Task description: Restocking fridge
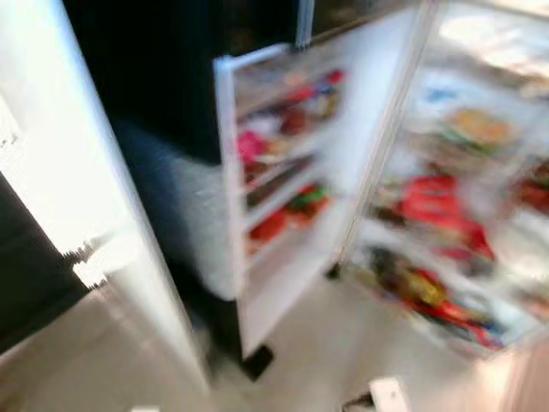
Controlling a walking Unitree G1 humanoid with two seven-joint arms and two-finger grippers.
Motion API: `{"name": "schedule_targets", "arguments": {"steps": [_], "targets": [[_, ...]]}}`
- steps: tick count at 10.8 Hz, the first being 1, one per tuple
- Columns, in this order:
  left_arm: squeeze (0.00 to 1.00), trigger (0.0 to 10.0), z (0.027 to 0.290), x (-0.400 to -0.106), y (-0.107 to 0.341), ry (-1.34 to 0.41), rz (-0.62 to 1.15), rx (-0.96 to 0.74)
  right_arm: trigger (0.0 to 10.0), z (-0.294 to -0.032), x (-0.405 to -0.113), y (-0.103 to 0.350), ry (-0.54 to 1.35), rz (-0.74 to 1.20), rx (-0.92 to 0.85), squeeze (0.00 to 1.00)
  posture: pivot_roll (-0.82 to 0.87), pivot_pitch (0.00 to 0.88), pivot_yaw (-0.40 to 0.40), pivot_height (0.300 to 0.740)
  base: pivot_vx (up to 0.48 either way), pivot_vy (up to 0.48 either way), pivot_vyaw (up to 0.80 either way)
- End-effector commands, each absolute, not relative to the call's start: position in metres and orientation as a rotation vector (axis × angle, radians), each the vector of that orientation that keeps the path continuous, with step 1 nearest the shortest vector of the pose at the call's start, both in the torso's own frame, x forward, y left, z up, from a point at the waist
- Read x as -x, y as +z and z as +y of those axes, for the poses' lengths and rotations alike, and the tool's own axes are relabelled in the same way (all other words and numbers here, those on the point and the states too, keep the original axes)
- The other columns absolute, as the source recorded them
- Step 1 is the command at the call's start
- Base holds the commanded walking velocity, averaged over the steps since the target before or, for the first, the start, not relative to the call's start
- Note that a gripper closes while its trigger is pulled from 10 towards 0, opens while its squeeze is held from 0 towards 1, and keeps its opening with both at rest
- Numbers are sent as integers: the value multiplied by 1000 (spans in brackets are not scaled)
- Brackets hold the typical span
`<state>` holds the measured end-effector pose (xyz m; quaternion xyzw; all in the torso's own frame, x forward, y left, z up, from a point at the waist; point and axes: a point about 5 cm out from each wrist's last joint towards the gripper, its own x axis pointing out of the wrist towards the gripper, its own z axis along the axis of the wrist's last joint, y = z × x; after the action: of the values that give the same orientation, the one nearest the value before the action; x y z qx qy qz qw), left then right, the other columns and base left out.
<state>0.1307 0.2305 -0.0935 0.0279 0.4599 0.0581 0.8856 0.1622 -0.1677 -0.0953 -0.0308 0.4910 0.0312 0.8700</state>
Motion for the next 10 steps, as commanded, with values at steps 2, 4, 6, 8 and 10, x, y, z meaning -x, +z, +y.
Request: {"name": "schedule_targets", "arguments": {"steps": [2, 4, 6, 8, 10], "targets": [[0, 10000, 230, -128, -95, 101, 976, -75, 10000, -174, -160, -96, 49, 1034, 73, 0, 12, 63, 8, 740, 0, 0, -788], [0, 10000, 231, -128, -95, 103, 979, -76, 10000, -174, -161, -95, 50, 1034, 71, 0, 6, 69, 9, 740, 0, 0, -675], [0, 10000, 230, -129, -94, 96, 979, -81, 10000, -174, -162, -95, 45, 1020, 69, 0, 3, 70, 11, 740, 0, 0, 0], [0, 10000, 231, -131, -94, 89, 977, -88, 10000, -174, -163, -94, 23, 1010, 62, 0, -2, 71, 12, 740, 0, 0, 0], [0, 10000, 232, -131, -94, 80, 980, -98, 10000, -175, -162, -94, -48, 990, 24, 0, -26, 80, 23, 740, 0, 0, 0]]}}
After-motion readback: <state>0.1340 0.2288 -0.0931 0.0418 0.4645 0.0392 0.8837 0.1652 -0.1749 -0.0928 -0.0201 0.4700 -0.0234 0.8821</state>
